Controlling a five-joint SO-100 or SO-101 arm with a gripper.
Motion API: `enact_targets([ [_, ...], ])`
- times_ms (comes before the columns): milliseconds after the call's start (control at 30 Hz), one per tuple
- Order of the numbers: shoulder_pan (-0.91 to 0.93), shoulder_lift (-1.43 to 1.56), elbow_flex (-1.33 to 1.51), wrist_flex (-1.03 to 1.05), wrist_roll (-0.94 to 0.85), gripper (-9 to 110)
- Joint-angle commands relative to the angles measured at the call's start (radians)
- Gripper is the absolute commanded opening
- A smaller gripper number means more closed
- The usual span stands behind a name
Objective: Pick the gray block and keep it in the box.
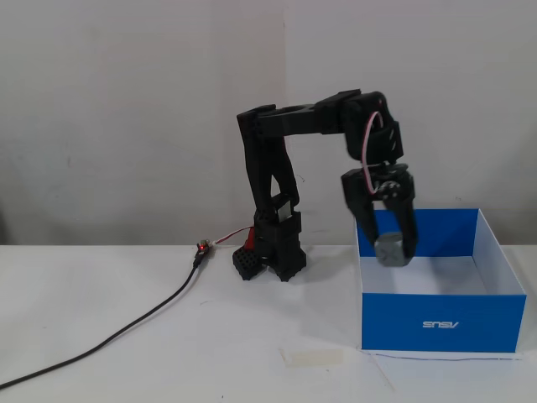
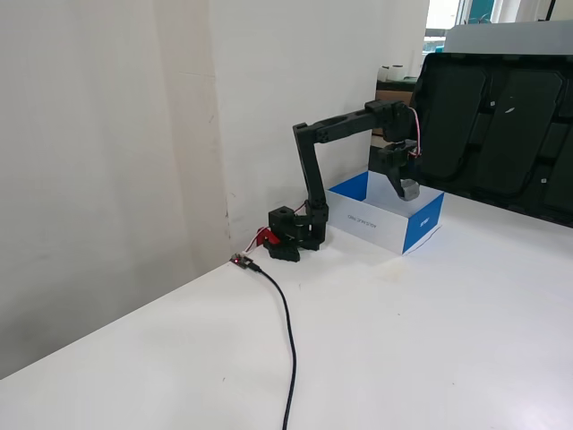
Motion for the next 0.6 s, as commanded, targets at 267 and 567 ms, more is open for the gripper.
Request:
enact_targets([
  [267,-0.242,-0.041,-0.184,-0.014,0.124,4],
  [567,-0.293,-0.152,-0.233,-0.015,0.155,15],
])
